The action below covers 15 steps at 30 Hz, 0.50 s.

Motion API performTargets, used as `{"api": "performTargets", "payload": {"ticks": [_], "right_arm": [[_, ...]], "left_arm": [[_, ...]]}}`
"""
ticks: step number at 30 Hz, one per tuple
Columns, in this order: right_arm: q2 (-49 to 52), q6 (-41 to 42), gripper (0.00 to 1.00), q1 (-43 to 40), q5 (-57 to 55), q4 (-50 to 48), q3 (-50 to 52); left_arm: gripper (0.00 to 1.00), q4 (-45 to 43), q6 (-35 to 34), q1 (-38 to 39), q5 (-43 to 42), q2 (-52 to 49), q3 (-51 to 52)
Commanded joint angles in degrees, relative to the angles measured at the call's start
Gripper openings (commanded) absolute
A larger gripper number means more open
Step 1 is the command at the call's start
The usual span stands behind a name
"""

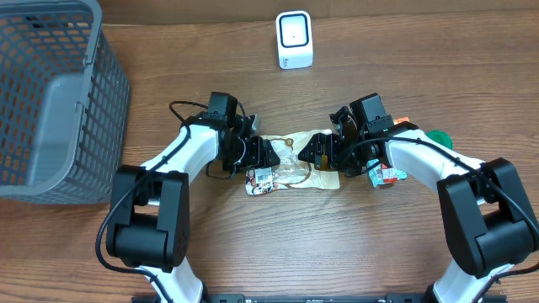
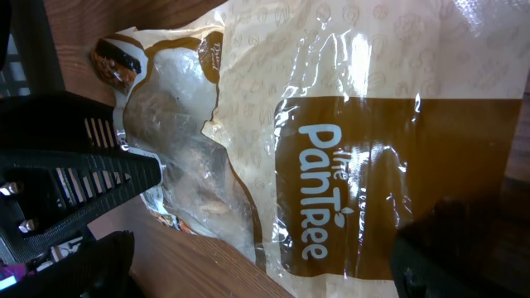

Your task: Scan the item barcode

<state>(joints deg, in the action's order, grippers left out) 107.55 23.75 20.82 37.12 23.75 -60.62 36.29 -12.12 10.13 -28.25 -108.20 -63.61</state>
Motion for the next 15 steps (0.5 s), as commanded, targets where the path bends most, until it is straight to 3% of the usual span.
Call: {"api": "performTargets", "payload": {"ticks": [1,4,13,15], "right_arm": [[-0.04,-0.17,1.00,0.20,0.07,-0.09,0.57],[-0.04,-0.22,1.00,0.20,0.50,-0.09,0.57],[-0.04,-2.12,1.00,0.20,1.77,-0.13,0.57],[-0.07,-4.15,1.00,0.17,1.99,-0.11,0.55]], "left_arm": [[0.65,-0.31,-0.35,0.39,-0.79,-4.68,1.29],[0.57,-0.57,-0.33,0.39,-2.19,-4.83,1.29],[0.06,-0.55,1.01,-0.48,-5.33,-4.83,0.74],[0.04,-0.31,1.79,-1.46,-7.13,-4.70,0.37]]}}
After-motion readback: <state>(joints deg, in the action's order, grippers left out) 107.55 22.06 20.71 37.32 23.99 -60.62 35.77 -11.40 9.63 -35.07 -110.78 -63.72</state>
